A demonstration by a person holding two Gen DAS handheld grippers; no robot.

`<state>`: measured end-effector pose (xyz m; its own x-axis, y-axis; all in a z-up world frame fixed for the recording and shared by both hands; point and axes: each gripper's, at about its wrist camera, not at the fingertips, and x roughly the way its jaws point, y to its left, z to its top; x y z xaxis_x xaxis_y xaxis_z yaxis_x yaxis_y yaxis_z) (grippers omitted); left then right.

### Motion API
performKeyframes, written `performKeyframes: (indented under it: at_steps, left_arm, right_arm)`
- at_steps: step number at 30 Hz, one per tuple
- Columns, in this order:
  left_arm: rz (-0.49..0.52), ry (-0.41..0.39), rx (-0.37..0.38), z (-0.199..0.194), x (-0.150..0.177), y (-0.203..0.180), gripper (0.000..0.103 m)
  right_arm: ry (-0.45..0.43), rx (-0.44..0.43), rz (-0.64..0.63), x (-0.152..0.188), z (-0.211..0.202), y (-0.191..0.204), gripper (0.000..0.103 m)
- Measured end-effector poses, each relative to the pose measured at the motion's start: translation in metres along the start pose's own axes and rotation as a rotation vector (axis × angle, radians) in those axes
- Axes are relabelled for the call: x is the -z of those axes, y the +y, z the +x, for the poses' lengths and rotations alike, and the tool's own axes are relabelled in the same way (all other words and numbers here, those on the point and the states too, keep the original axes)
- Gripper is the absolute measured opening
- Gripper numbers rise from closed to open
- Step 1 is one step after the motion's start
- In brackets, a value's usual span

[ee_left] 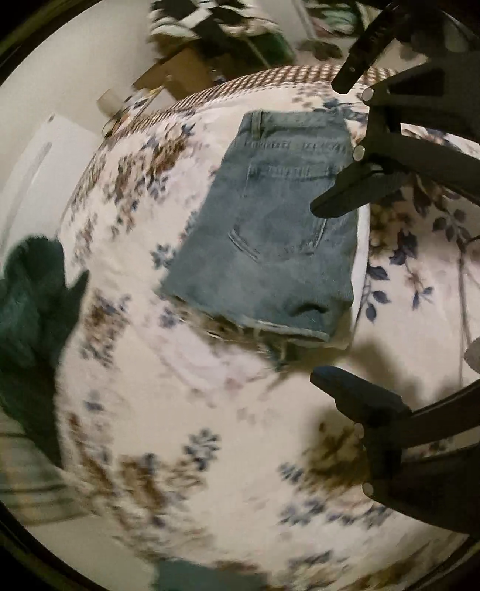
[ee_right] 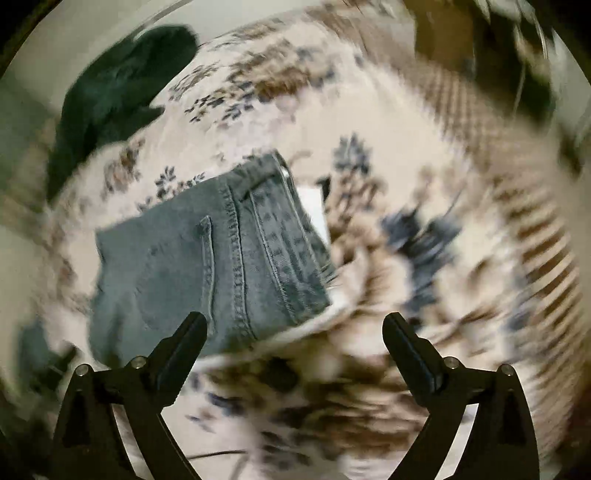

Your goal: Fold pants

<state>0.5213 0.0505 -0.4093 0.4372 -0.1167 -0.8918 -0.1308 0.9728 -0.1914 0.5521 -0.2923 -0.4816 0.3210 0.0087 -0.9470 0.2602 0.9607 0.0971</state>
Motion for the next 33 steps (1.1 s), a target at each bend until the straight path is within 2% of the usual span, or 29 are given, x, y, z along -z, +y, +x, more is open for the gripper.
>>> performKeyframes:
  at_steps: [3,7,10,18,26,33]
  left_arm:
    - [0.056,-0.028,-0.015,-0.028,-0.002,-0.008,0.091]
    - [0.125,-0.096,-0.06,-0.075,0.001,-0.017,0.091]
    - [0.141,-0.127,-0.069,-0.114,0.005,-0.021,0.091]
    - [0.156,-0.215,-0.114,-0.222,0.029,-0.028,0.091]
    - [0.184,-0.305,-0.111,-0.336,0.077,-0.049,0.091]
    - [0.163,-0.339,-0.11,-0.407,0.117,-0.06,0.091]
  right_arm:
    - [-0.067,0.103,-0.111,0.009,-0.043,0.02,0.103]
    - [-0.137,0.139,-0.133,0.018,-0.097,0.031,0.103]
    - [-0.17,0.14,-0.12,0.028,-0.136,0.032,0.103]
    - [-0.261,0.088,-0.146,0.071,-0.261,0.035,0.103]
    - [-0.383,0.03,-0.212,0.128,-0.403,0.033,0.103]
    - [-0.465,-0.02,-0.267,0.18,-0.512,0.023,0.103]
